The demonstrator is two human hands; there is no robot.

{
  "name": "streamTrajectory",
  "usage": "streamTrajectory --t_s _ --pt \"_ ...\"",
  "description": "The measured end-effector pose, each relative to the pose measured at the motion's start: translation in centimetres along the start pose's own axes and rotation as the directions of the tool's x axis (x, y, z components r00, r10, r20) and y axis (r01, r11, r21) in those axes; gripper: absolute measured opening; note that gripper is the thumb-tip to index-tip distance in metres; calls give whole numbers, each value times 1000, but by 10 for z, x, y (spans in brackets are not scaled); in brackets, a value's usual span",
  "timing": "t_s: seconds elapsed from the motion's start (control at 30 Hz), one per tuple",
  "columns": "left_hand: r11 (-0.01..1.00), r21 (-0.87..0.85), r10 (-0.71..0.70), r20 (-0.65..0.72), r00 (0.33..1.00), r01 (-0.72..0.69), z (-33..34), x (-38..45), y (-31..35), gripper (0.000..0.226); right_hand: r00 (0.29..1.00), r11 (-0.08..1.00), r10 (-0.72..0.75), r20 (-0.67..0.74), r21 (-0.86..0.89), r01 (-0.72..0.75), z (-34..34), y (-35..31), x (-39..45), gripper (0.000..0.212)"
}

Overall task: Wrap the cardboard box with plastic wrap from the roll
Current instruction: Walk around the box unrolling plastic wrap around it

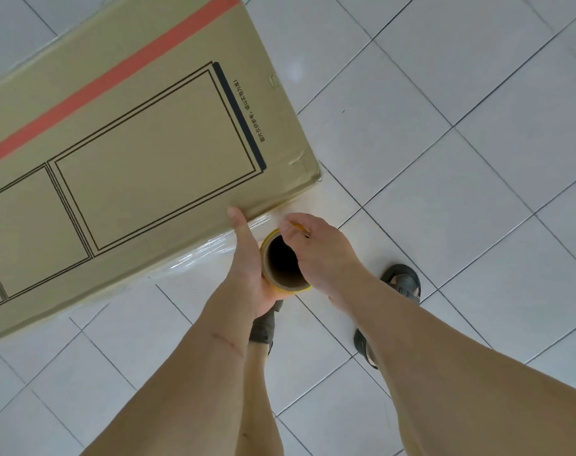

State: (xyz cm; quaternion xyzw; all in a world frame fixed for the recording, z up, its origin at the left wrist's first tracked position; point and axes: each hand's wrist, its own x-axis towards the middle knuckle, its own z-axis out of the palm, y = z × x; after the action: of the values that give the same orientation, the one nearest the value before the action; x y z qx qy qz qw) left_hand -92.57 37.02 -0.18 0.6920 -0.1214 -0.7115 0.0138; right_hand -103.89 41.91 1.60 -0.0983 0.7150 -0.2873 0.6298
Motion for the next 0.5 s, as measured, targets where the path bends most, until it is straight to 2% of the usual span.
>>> streamTrajectory --t_s 0.1,0.2,0.27,0.33,0.43,0.5 --pt "996 48 84 -137 987 -78 9 8 2 123 999 1000 -13 46 4 12 -12 -2 5 38" --pt "994 -20 107 -85 991 -109 20 3 4 109 997 998 18 76 51 -21 -23 -10 10 42" --pt "996 -54 65 -17 998 -65 25 -2 1 112 998 999 0 69 46 -3 -32 -15 14 37" --pt "1000 -14 25 24 999 -25 29 -5 -4 118 997 1000 -25 69 -14 26 -39 -14 14 26" --pt "998 38 55 -94 994 -51 36 -4 -4 110 997 996 -53 64 -74 58 -44 -6 11 20" --pt "993 50 113 -171 979 -106 41 1 -2 98 997 998 -14 78 -60 19 -47 -2 9 30"
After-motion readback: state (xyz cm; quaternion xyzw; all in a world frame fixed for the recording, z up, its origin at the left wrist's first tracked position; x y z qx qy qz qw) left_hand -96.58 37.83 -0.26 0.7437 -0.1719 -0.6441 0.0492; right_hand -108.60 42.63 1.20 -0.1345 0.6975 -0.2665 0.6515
